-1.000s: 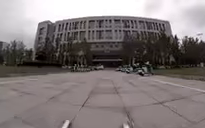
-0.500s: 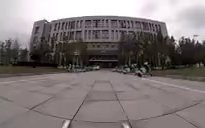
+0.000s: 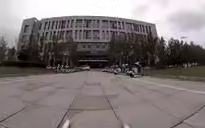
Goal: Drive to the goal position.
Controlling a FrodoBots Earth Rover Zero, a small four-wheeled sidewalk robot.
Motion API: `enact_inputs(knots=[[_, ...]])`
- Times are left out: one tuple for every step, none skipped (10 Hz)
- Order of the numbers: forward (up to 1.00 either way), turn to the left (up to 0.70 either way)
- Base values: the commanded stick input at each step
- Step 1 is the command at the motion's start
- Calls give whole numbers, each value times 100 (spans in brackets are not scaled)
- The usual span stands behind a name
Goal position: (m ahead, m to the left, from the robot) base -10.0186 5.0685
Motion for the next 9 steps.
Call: enact_inputs(knots=[[85,0],[85,0],[85,0],[85,0],[85,0],[86,0],[86,0],[85,0],[85,0]])
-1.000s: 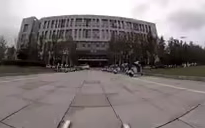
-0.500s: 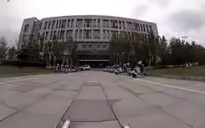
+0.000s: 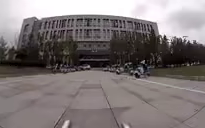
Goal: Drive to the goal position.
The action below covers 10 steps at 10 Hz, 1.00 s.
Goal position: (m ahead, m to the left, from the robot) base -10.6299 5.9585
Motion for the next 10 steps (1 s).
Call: enact_inputs(knots=[[85,0],[85,0],[85,0],[85,0],[85,0],[84,0],[84,0],[84,0],[84,0],[84,0]])
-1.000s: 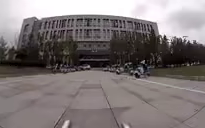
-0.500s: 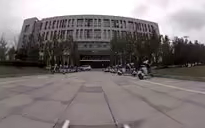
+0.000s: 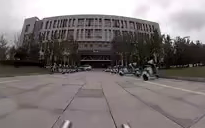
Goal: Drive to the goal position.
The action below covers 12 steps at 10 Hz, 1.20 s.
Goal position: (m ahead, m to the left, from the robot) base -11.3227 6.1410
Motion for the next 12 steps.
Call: enact_inputs(knots=[[84,0],[84,0],[84,0],[84,0],[84,0],[84,0],[84,0],[84,0],[84,0],[84,0],[84,0],[84,0]])
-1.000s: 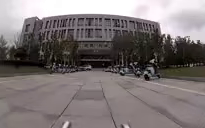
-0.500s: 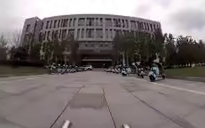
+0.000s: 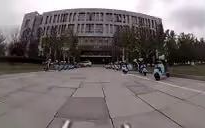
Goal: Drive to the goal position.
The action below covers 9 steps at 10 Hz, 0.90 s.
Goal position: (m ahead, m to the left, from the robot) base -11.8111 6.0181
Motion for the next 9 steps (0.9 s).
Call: enact_inputs(knots=[[84,0],[84,0],[84,0],[84,0],[84,0],[84,0],[84,0],[84,0],[84,0]])
